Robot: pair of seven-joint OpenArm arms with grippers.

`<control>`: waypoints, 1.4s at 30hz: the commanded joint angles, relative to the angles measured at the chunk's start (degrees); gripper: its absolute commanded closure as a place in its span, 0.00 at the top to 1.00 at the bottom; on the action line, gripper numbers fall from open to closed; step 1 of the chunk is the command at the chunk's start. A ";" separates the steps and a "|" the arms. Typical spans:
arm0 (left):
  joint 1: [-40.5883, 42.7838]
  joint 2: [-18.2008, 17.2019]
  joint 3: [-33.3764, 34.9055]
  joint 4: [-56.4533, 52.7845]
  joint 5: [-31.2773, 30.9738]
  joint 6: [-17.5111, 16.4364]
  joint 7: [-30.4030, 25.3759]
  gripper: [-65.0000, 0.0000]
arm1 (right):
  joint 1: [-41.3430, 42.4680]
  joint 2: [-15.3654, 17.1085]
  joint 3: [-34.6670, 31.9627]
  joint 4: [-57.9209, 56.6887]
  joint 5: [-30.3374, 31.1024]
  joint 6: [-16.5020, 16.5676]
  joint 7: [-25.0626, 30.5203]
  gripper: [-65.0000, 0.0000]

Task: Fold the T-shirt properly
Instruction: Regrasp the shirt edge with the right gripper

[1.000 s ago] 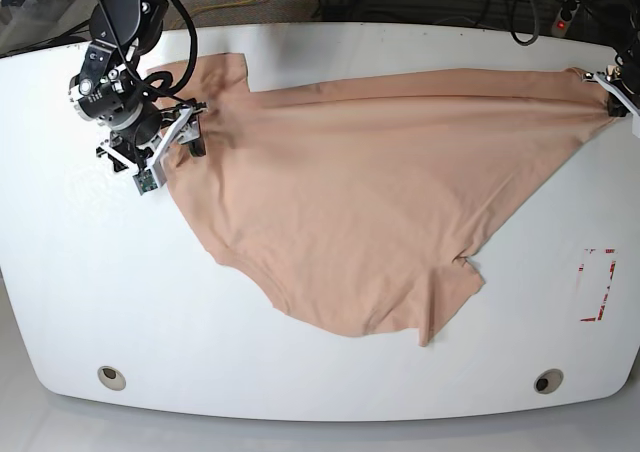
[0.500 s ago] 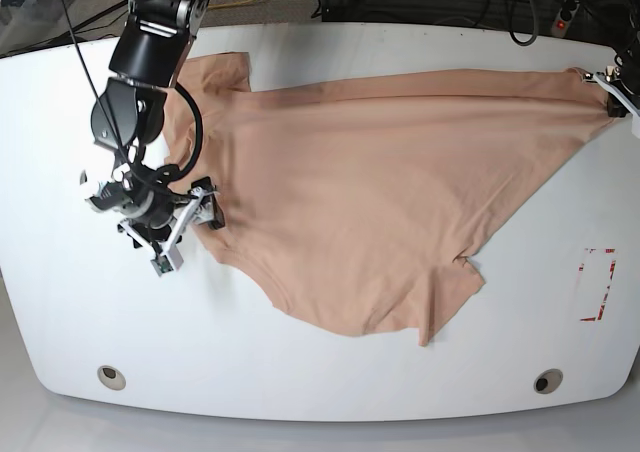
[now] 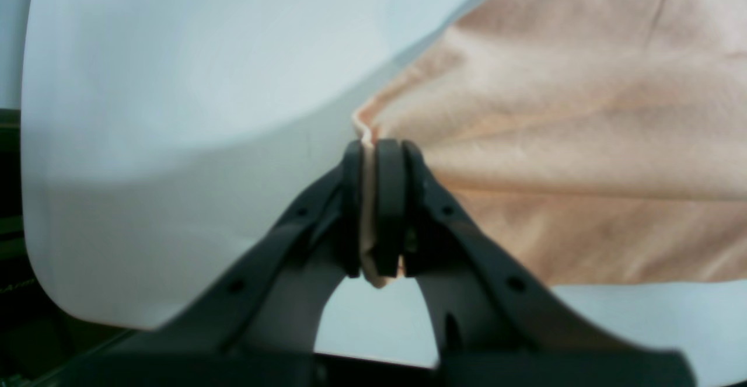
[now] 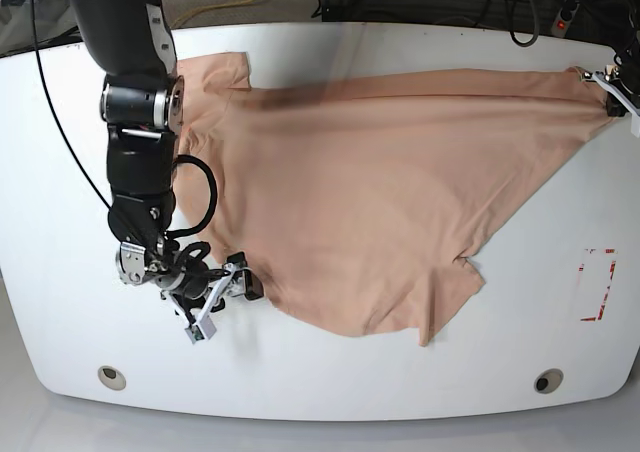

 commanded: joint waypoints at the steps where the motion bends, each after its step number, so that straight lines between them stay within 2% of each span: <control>1: 0.03 -1.19 -0.70 0.98 -0.17 -0.02 -1.05 0.00 | 4.43 0.16 -1.19 -7.13 -0.84 0.54 5.86 0.72; 5: 0.03 -1.19 -0.70 0.98 -0.17 -0.02 -1.05 0.00 | 7.69 -0.11 -2.24 -18.03 -2.86 0.54 14.74 0.72; 8: 0.03 -1.19 -0.70 0.98 -0.26 -0.02 -1.05 0.00 | 7.77 -0.28 -2.33 -21.46 -3.91 0.54 18.52 0.72; 14: 0.03 -1.19 -0.78 0.98 -0.26 -0.02 -1.05 0.00 | 5.75 -2.04 -2.24 -21.46 -6.64 -1.35 18.96 0.73; 22: 0.03 -1.19 -0.78 0.98 -0.26 -0.02 -1.05 0.00 | 4.26 -5.47 -2.33 -21.46 -8.22 -1.18 18.96 0.72; 25: 0.03 -1.19 -0.78 0.98 -0.26 -0.02 -1.05 0.00 | 3.82 -5.56 -2.33 -21.37 -7.96 -1.26 18.96 0.71; 26: 0.03 -1.19 -0.78 0.98 -0.26 -0.02 -1.05 0.00 | 3.82 -5.56 -2.33 -21.37 -7.78 -1.26 18.96 0.67; 28: 0.03 -1.28 -0.78 0.81 -0.26 -0.02 -1.05 0.00 | 3.73 -5.82 -2.33 -21.37 -7.87 -1.26 18.96 0.52; 33: -2.17 -1.54 -0.78 0.46 0.53 -0.02 -1.05 0.00 | 2.76 -6.26 -1.98 -17.33 -7.69 -0.91 18.70 0.00; 36: -3.31 -1.37 -0.52 0.37 5.02 -0.02 -1.14 0.00 | 0.13 -6.00 -1.98 -12.58 -7.78 -0.83 17.56 0.00; 39: -5.16 -1.19 -0.17 0.37 9.68 -0.11 -1.23 0.00 | -2.86 -3.71 -1.80 -6.51 -7.52 -0.74 13.07 0.00; 42: -8.59 -1.19 1.41 0.37 12.58 -0.11 -1.23 0.00 | -7.61 -3.01 -1.71 2.28 -7.52 -0.65 9.03 0.00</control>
